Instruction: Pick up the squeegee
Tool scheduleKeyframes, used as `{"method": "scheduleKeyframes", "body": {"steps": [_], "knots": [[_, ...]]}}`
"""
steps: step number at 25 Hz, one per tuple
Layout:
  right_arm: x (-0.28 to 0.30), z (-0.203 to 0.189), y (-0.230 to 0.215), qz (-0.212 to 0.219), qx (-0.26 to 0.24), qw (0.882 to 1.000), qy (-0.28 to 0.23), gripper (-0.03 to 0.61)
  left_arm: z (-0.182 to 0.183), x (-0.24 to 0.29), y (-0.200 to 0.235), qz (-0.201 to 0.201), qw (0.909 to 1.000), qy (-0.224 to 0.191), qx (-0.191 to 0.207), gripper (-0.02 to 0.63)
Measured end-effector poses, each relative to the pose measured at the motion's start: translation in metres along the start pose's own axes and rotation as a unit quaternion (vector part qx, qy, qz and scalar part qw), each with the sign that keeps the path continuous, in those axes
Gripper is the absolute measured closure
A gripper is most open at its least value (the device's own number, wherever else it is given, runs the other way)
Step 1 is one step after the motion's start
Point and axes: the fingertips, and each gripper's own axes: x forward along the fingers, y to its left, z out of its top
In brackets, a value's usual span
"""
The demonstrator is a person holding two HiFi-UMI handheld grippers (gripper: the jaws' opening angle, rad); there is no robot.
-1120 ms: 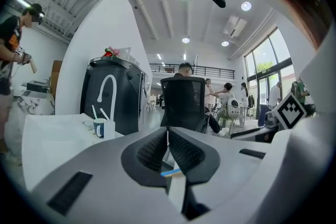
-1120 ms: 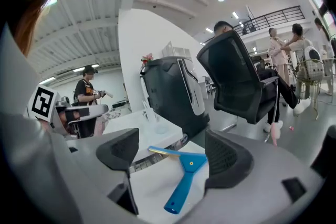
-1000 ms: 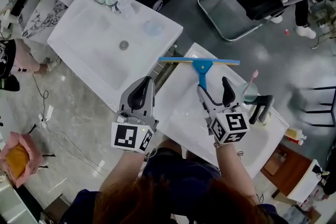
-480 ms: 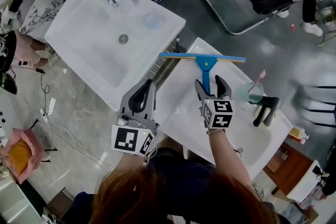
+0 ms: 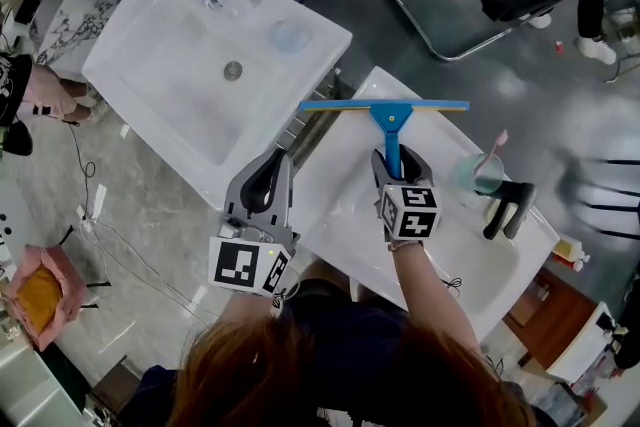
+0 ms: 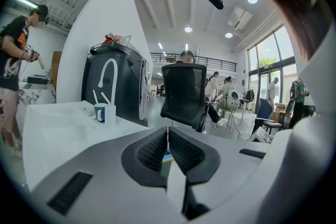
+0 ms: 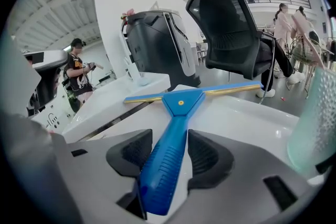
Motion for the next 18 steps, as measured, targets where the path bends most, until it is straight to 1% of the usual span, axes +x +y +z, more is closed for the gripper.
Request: {"method": "scheduleKeyframes", "body": {"steps": [8, 13, 18], "knots": [[-0.002, 0.001, -0.008, -0.001, 0.038, 0.999, -0.012, 0.416, 0.001, -0.005, 0.0, 0.001, 1.0, 0.0, -0.001, 0.589], [-0.005, 0.002, -0.014, -0.004, 0.064, 0.998, -0.021, 0.417, 0.003, -0.007, 0.001, 0.003, 1.0, -0.001, 0.0, 0.589], [-0.017, 0.016, -0.022, -0.01, 0.07, 0.996, -0.052, 0.419, 0.008, -0.009, 0.001, 0.005, 1.0, -0.005, 0.004, 0.589]]}}
